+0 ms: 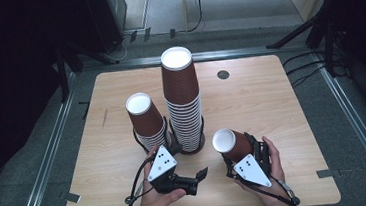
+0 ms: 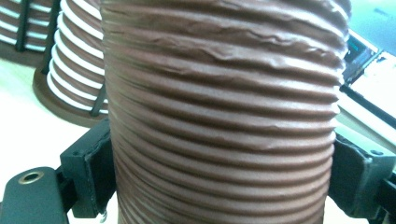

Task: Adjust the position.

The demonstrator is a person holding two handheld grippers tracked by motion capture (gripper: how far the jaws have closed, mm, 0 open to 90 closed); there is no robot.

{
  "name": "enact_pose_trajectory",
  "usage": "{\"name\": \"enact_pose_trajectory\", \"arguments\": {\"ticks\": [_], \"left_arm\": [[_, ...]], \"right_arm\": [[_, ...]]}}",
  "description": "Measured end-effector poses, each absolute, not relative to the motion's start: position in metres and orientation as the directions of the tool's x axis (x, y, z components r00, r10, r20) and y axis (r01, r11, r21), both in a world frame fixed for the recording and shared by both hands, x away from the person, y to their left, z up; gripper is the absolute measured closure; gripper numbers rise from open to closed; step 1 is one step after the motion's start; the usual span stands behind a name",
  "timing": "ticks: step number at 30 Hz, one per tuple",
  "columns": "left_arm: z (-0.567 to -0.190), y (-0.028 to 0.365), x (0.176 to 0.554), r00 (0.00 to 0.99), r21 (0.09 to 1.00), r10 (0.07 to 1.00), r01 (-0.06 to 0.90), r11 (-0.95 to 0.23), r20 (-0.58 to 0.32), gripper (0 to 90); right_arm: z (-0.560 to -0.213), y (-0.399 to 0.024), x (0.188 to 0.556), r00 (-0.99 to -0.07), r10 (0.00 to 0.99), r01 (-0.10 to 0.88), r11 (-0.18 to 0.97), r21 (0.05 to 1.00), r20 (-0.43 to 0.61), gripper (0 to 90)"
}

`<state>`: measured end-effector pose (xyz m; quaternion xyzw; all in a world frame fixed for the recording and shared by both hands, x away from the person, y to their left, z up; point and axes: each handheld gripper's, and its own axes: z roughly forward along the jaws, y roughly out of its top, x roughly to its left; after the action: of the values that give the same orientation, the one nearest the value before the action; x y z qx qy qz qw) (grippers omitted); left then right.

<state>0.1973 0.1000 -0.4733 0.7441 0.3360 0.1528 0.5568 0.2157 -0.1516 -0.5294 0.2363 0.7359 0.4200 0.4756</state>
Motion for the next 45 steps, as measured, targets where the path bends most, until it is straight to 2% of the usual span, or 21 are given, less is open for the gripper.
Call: {"name": "enact_pose_trajectory", "arguments": {"ticks": [10,20,26,35,45], "left_arm": [[-0.475,0.094,0.197,0.751,0.926,0.642,0.336,-0.172,-0.154,0.0],[-0.472,0.094,0.196,0.761,0.927,0.627,0.337,-0.166,-0.165,5.1],[-0.473,0.092,0.196,0.768,0.925,0.619,0.338,-0.173,-0.165,6.8],[-0.472,0.09,0.195,0.765,0.921,0.622,0.344,-0.181,-0.164,13.0],[-0.474,0.087,0.197,0.764,0.908,0.622,0.368,-0.203,-0.171,13.7]], "right_arm": [[-0.531,-0.142,0.208,-0.457,0.694,-0.11,0.577,0.809,-0.557,11.2],[-0.535,-0.127,0.201,-0.487,0.61,-0.198,0.619,0.76,-0.625,11.2],[-0.537,-0.124,0.2,-0.489,0.591,-0.208,0.635,0.744,-0.642,11.2],[-0.54,-0.118,0.197,-0.463,0.534,-0.253,0.685,0.683,-0.707,11.2],[-0.542,-0.113,0.194,-0.437,0.488,-0.296,0.716,0.633,-0.756,11.1]]}}
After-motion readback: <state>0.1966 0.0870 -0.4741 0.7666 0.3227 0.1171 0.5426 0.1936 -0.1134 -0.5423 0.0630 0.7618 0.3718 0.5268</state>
